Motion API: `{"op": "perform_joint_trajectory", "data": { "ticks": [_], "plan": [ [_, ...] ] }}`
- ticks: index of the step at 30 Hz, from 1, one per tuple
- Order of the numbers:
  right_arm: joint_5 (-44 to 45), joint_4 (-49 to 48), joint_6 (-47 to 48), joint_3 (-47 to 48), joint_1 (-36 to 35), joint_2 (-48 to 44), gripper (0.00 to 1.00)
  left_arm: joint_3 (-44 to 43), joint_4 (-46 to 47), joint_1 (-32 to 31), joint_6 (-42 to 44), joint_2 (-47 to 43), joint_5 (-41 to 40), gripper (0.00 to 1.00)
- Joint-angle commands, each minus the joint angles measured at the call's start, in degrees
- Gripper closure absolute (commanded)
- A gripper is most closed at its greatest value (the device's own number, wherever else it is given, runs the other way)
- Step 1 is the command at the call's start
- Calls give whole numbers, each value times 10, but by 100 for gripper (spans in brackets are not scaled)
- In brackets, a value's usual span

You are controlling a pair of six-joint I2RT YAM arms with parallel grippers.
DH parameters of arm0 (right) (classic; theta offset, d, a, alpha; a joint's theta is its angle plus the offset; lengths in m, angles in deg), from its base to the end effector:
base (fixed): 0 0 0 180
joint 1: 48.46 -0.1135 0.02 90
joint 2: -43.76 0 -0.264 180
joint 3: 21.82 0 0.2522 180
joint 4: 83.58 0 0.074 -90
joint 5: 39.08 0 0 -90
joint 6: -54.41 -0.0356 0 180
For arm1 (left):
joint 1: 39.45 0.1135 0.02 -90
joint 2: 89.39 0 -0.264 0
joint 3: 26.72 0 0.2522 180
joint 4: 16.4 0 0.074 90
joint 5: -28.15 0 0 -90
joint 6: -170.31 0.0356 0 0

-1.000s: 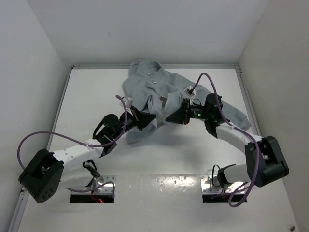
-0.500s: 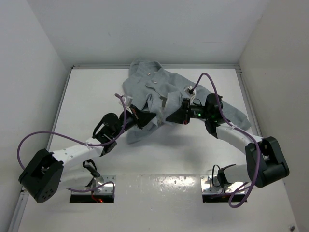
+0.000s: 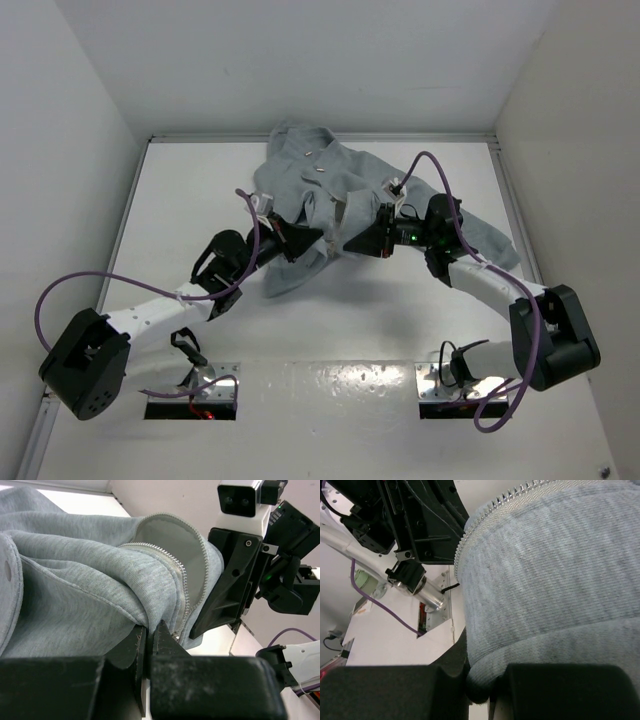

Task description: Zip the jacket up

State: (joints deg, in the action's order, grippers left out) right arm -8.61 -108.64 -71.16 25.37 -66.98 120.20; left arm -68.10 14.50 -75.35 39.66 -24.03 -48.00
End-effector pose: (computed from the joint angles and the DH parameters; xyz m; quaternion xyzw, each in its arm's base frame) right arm 0.2462 0.1148 0.2402 -0.2400 0.6789 0.5926 0.3610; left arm 0.1960 -0.1524 0.2640 0.0629 0.6615 -0.5230 0.5338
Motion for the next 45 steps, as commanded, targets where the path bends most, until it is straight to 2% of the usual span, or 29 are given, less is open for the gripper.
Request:
{"op": "perform_joint_trajectory", "data": {
  "ticks": [1,34,40,45],
  "plan": [
    [-4,-48,12,13,-2,-21,100,-20,30,4,-7,-11,14,100],
    [13,-47,5,29,6,-14,100,18,14,-13,-12,-16,25,100],
    [20,-52,-32,34,7,-16,100,23,14,-30,38,-22,8,100],
    [20,-50,-54,22,5,-18,100,18,2,-50,125,-27,1,100]
  ]
}}
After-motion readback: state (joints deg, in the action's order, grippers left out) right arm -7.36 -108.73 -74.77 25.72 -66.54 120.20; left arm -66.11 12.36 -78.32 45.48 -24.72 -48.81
